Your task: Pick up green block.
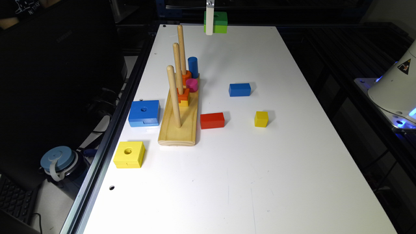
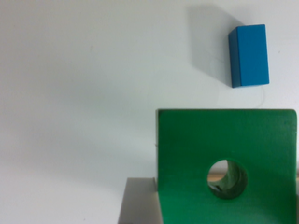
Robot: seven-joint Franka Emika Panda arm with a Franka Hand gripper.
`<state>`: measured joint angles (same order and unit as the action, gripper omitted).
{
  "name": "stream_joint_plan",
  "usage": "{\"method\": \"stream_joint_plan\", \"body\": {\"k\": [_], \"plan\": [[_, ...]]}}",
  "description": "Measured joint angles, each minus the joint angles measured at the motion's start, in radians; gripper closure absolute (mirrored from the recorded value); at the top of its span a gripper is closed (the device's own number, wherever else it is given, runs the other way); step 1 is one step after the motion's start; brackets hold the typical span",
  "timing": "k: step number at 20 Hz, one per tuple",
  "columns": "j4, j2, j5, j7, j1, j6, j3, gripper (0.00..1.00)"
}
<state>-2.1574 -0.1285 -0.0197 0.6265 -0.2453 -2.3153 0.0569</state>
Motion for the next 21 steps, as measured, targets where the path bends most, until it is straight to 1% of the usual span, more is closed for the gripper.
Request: {"method": "stream_joint_plan", "body": {"k": [1, 3, 4, 5, 21], "plan": [[0.005, 0.007, 0.0001, 0.0, 0.0, 0.007, 0.0, 1.0], [0.022, 0.037, 0.0014, 0.0, 0.0, 0.051, 0.0, 1.0], [0.026, 0.051, 0.0024, 0.0, 0.0, 0.069, 0.001, 1.0], [0.026, 0.059, 0.0034, 0.0, 0.0, 0.077, 0.001, 1.0], [0.031, 0.062, 0.0047, 0.0, 0.0, 0.079, 0.002, 1.0]]}}
